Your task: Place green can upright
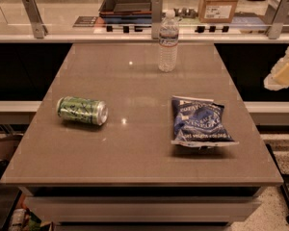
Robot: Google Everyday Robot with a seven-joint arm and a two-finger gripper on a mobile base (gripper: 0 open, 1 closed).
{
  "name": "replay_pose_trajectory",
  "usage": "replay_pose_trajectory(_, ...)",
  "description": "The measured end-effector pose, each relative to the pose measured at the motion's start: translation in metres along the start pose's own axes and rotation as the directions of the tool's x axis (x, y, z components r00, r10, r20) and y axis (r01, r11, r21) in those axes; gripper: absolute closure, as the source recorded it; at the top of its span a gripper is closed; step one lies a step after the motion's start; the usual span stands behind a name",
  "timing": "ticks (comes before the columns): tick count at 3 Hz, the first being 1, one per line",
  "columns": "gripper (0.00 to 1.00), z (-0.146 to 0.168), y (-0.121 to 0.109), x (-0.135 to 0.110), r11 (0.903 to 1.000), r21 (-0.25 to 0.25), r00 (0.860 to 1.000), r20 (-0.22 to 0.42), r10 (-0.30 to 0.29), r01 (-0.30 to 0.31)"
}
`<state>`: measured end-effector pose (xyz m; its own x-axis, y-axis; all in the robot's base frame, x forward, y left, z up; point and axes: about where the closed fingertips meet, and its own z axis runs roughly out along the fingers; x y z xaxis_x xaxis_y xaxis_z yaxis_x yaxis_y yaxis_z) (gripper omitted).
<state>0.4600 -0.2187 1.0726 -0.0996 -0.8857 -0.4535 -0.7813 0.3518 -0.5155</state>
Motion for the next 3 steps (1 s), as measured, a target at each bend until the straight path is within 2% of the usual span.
replay_pose_trajectory(2, 0.00, 0.000, 0.000, -0.003, 1.0000, -0.001, 1.000, 0.006, 0.004, -0.004)
replay_pose_trajectory(3, 0.00, 0.012, 0.002, -0.023, 0.9992, -0.023, 0.998, 0.056, 0.035, -0.034)
